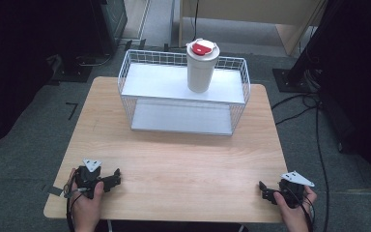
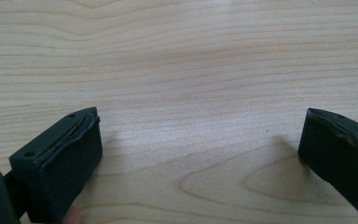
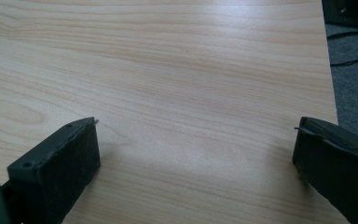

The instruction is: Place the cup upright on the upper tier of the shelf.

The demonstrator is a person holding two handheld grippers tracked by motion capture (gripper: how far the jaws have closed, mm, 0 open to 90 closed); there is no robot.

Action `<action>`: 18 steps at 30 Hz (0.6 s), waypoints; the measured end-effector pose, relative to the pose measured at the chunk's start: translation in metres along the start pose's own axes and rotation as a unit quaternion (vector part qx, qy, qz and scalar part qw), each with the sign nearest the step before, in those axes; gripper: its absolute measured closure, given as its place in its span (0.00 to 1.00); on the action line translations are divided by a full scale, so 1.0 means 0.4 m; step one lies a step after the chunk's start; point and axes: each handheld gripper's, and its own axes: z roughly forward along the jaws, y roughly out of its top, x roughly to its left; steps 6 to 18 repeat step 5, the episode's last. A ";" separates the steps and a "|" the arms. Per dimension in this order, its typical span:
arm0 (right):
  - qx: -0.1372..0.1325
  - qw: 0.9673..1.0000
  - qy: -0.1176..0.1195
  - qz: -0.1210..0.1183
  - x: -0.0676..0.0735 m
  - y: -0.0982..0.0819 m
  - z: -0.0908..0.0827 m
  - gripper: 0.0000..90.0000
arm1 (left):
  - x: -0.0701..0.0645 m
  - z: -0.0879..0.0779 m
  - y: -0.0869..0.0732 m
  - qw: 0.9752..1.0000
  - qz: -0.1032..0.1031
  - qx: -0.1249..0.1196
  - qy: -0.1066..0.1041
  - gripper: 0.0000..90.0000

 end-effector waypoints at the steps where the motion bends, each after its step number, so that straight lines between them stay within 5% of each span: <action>1: 0.000 1.000 0.000 0.000 0.000 0.000 0.000 0.01 | 0.000 0.000 0.000 1.000 0.000 0.000 0.000 0.00; 18: 0.000 1.000 0.000 0.000 0.000 0.000 0.000 0.01 | 0.000 0.000 0.000 1.000 0.000 0.000 0.000 0.00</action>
